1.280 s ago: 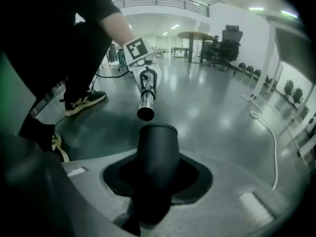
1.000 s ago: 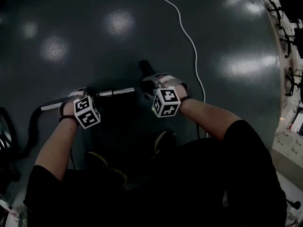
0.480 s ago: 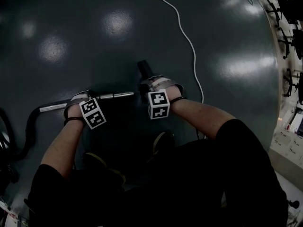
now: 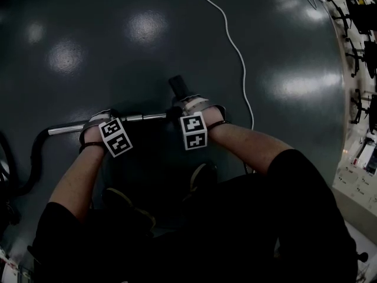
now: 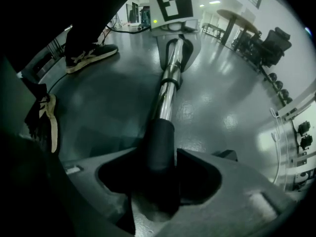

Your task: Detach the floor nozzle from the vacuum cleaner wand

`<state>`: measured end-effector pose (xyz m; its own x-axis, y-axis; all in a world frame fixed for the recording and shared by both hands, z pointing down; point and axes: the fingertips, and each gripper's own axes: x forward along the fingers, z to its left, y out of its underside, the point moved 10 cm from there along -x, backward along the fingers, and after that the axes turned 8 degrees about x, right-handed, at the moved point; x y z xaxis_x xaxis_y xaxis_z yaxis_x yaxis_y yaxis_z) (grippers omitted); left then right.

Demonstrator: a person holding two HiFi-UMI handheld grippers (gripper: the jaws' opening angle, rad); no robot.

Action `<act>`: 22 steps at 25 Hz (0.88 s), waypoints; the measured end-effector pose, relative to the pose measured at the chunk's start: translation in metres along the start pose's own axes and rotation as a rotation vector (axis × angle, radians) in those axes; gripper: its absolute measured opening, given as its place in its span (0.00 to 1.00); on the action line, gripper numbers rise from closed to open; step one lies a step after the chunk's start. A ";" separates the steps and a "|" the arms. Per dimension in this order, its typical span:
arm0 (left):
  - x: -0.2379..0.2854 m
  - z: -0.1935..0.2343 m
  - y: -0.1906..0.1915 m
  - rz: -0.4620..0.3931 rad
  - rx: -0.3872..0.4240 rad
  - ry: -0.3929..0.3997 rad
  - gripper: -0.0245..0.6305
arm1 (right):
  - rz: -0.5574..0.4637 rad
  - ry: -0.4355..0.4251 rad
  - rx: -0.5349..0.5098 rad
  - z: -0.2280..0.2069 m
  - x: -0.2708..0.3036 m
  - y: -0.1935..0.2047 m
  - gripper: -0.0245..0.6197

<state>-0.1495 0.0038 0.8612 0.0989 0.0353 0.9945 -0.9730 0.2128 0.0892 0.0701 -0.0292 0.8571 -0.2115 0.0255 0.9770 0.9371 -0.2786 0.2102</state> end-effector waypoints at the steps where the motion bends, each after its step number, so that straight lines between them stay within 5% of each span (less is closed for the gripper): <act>1: -0.002 0.000 0.002 -0.010 -0.009 0.002 0.35 | -0.001 -0.004 -0.004 0.001 0.000 0.000 0.37; 7: -0.029 -0.004 0.010 -0.112 -0.076 -0.004 0.31 | -0.063 -0.049 0.082 0.002 -0.017 -0.003 0.43; 13: -0.095 0.002 0.027 -0.269 -0.295 -0.092 0.32 | -0.176 -0.011 0.216 -0.001 -0.081 -0.017 0.43; 16: -0.156 -0.009 0.034 -0.337 -0.432 -0.125 0.32 | -0.213 0.007 0.415 -0.004 -0.140 -0.015 0.43; 22: -0.324 -0.067 0.076 -0.379 -0.578 -0.238 0.32 | -0.298 0.093 0.804 0.026 -0.290 -0.030 0.42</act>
<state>-0.2414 0.0736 0.5421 0.2951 -0.3427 0.8919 -0.6089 0.6519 0.4519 0.1102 -0.0033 0.5680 -0.4684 -0.0993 0.8779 0.7435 0.4926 0.4523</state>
